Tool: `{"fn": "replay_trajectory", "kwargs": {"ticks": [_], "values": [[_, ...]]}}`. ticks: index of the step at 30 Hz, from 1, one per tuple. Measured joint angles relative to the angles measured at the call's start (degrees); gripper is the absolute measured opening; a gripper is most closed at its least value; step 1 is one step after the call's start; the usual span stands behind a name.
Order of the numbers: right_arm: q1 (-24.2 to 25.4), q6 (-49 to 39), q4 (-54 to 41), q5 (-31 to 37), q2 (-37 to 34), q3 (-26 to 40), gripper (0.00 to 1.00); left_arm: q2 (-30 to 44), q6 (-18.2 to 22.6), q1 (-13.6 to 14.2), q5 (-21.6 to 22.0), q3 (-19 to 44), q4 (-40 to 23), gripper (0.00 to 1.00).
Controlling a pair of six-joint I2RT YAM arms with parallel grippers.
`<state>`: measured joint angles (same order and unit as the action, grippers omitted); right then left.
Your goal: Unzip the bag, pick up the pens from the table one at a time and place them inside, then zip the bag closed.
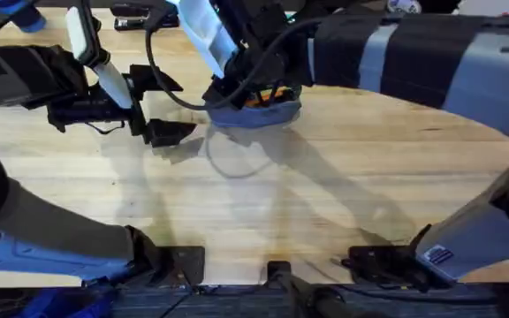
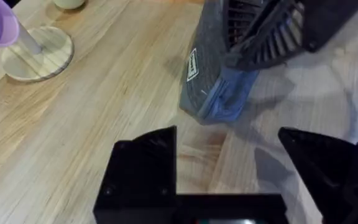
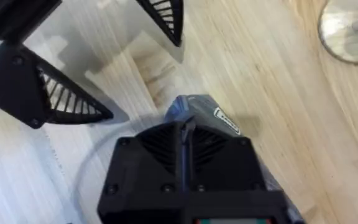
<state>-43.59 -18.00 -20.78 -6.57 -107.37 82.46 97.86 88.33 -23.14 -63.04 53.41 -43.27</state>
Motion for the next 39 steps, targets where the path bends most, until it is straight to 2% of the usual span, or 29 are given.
{"fn": "replay_trajectory", "kwargs": {"ticks": [19, 31, 39], "values": [[-0.02, 1.78, 1.39, -0.08, 0.18, 0.0, 0.029, 0.0, 0.0, 0.0, 0.0, 0.0, 0.0, 0.993], [-0.06, 3.67, 1.35, 0.13, 6.48, 0.0, 0.029, 0.0, 0.0, 0.0, 0.01, 0.0, 0.0, 0.994], [-0.07, 3.93, 0.68, 0.18, 6.91, 0.01, 0.029, 0.0, 0.0, 0.0, -0.01, 0.02, 1.05, 0.994]]}}
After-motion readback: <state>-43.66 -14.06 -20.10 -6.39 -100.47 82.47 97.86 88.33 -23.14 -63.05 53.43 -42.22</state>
